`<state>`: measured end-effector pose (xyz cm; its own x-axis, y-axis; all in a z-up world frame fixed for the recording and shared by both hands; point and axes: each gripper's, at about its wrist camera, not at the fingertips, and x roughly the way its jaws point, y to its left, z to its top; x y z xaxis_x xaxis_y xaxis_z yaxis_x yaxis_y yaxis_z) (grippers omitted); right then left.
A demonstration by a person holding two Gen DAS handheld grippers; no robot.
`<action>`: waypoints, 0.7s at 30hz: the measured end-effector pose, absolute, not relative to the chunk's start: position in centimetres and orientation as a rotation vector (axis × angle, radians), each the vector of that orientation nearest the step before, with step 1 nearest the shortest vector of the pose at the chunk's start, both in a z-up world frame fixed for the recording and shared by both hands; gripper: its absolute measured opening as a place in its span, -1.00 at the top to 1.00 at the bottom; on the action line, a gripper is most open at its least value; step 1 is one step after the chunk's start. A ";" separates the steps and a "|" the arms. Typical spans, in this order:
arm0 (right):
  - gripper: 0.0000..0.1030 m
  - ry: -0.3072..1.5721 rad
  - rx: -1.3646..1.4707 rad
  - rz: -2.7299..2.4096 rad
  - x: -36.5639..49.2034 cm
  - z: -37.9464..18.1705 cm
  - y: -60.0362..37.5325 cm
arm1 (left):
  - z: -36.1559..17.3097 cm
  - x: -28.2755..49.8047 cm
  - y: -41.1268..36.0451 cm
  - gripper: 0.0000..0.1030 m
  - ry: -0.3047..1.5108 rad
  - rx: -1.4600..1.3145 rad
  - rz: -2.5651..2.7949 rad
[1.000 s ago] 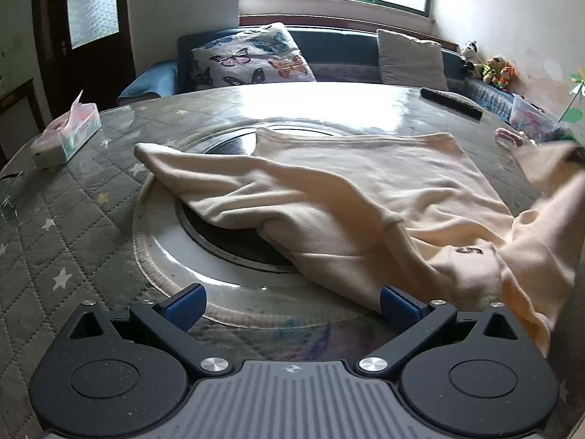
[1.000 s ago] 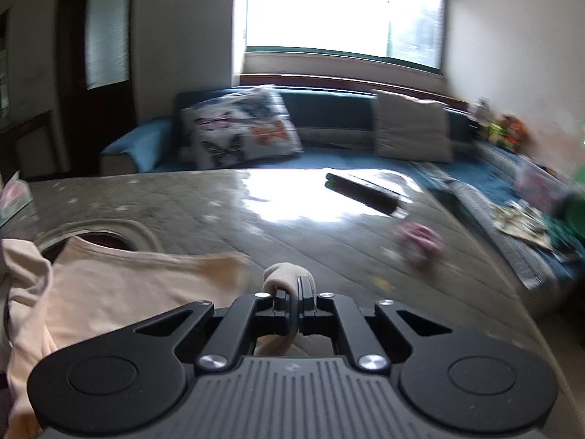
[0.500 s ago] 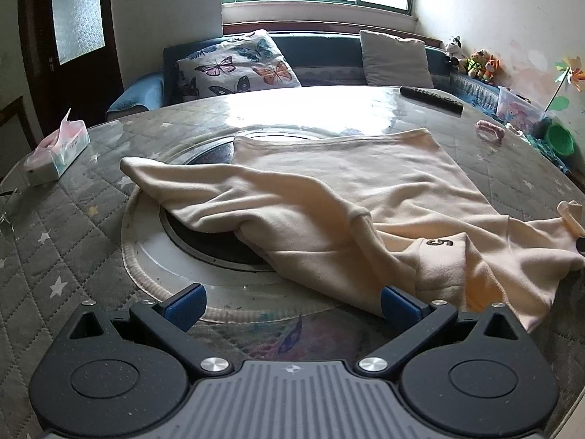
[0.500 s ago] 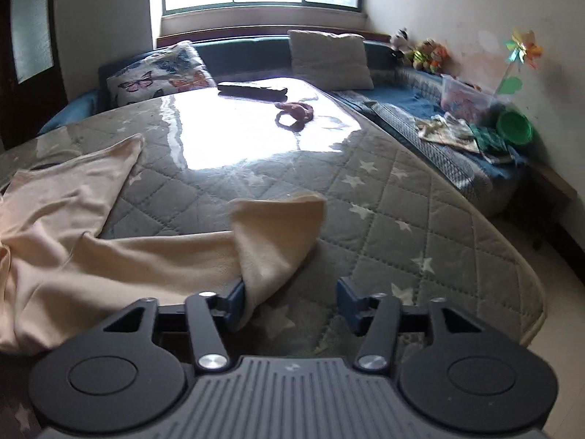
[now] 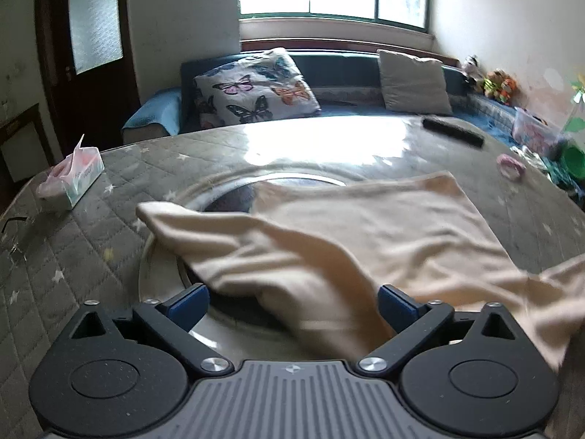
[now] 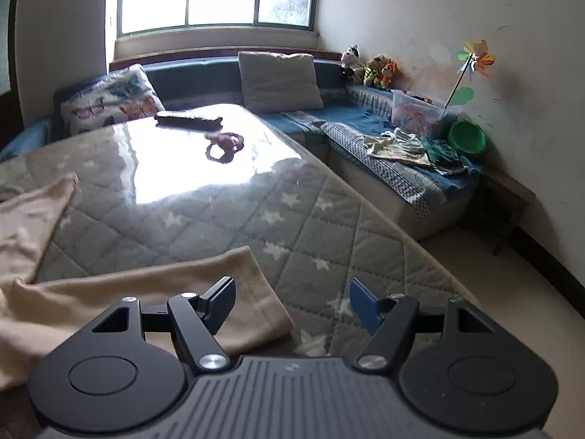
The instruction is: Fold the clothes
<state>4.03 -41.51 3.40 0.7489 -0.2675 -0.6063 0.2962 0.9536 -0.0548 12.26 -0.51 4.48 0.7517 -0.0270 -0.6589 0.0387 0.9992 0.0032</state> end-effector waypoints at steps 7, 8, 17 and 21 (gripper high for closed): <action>-0.38 0.650 0.037 -0.101 4.8 4.0 -38.0 | 4.8 17.0 2.8 -0.53 0.745 -0.084 0.052; -0.38 0.655 0.035 -0.084 5.0 3.8 -37.6 | 4.8 17.6 3.5 -0.49 0.756 -0.112 0.054; -0.38 0.704 0.030 -0.019 6.9 2.5 -36.2 | 3.8 23.2 2.6 -0.38 0.843 -0.165 0.009; -0.38 0.713 0.026 0.001 7.2 2.4 -36.0 | 2.6 25.3 1.5 -0.13 0.896 -0.151 0.016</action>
<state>7.16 -36.02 2.36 0.7567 0.0098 -0.6536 0.0081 0.9997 0.0244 25.31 1.49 2.58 0.6252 -0.0494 -0.7789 -0.0770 0.9892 -0.1246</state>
